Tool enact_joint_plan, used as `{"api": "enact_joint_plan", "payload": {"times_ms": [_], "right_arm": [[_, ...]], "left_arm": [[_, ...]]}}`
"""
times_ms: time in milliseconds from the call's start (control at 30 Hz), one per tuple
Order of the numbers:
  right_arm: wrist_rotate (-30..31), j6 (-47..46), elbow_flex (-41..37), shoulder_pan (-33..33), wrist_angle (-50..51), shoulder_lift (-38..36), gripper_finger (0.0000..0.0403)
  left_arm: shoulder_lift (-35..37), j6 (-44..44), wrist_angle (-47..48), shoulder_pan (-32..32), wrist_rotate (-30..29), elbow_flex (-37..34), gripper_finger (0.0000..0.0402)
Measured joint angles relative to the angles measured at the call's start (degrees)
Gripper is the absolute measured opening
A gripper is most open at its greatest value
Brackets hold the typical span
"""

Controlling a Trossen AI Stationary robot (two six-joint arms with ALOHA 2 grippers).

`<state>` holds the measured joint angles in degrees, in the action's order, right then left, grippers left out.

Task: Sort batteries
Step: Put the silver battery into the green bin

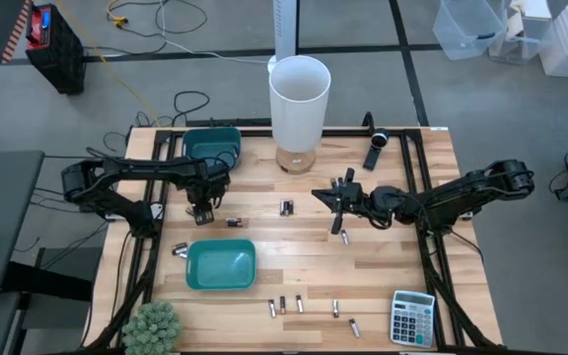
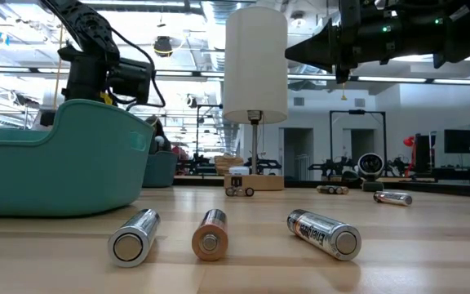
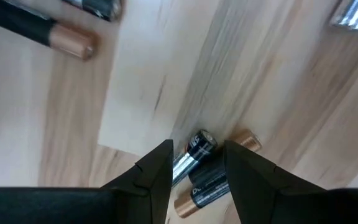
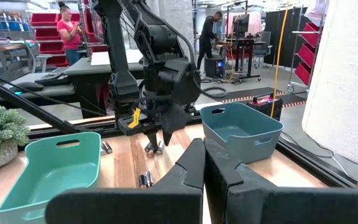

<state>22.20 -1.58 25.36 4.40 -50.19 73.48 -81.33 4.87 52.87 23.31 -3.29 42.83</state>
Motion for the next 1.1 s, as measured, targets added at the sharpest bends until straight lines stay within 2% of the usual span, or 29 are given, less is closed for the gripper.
{"api": "enact_joint_plan", "payload": {"times_ms": [400,700,1100], "right_arm": [[0.0,0.0,0.0,0.0,0.3,0.0,0.0020],[0.0,0.0,0.0,0.0,0.4,0.0,0.0020],[0.0,0.0,0.0,0.0,0.4,0.0,0.0020]], "left_arm": [[-6.6,2.0,-2.4,0.0,0.0,0.2,0.0138],[-6.8,3.3,-2.2,2.7,-0.1,0.1,0.0135],[-6.8,4.8,-2.5,4.5,-0.8,0.0,0.0085]]}}
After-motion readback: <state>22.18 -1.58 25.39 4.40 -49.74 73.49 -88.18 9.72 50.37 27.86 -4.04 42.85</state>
